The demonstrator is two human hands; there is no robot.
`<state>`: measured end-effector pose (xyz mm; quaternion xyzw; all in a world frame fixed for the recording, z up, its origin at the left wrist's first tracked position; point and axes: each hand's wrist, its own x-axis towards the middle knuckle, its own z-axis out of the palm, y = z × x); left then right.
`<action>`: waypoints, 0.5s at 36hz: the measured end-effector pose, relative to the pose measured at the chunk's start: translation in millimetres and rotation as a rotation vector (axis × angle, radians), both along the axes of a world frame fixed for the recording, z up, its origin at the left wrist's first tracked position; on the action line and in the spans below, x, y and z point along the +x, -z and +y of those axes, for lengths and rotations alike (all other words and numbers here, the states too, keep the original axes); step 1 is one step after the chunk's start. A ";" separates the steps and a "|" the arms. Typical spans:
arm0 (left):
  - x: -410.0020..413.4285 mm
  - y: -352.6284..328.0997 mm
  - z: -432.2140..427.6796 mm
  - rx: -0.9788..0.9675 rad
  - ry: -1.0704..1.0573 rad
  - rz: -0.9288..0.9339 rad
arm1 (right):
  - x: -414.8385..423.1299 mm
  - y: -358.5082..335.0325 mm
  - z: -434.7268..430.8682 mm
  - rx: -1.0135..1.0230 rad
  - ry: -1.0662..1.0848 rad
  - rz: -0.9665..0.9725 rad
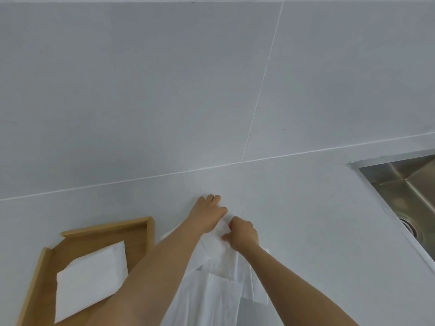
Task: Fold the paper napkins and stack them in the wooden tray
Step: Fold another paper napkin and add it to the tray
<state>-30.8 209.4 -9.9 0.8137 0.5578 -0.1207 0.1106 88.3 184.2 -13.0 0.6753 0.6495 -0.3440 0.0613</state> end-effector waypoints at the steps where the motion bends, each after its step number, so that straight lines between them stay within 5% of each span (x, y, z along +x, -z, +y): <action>1: -1.4 0.2 0.2 0.011 -0.003 0.016 | -0.1 0.5 0.5 0.000 0.002 0.006; 12: -16.6 -7.7 -0.6 0.015 -0.008 0.031 | 0.8 -18.2 -2.4 0.067 0.005 0.224; 18: -30.3 -36.5 1.2 -0.057 -0.154 -0.122 | 3.8 -33.2 6.8 0.131 0.038 0.369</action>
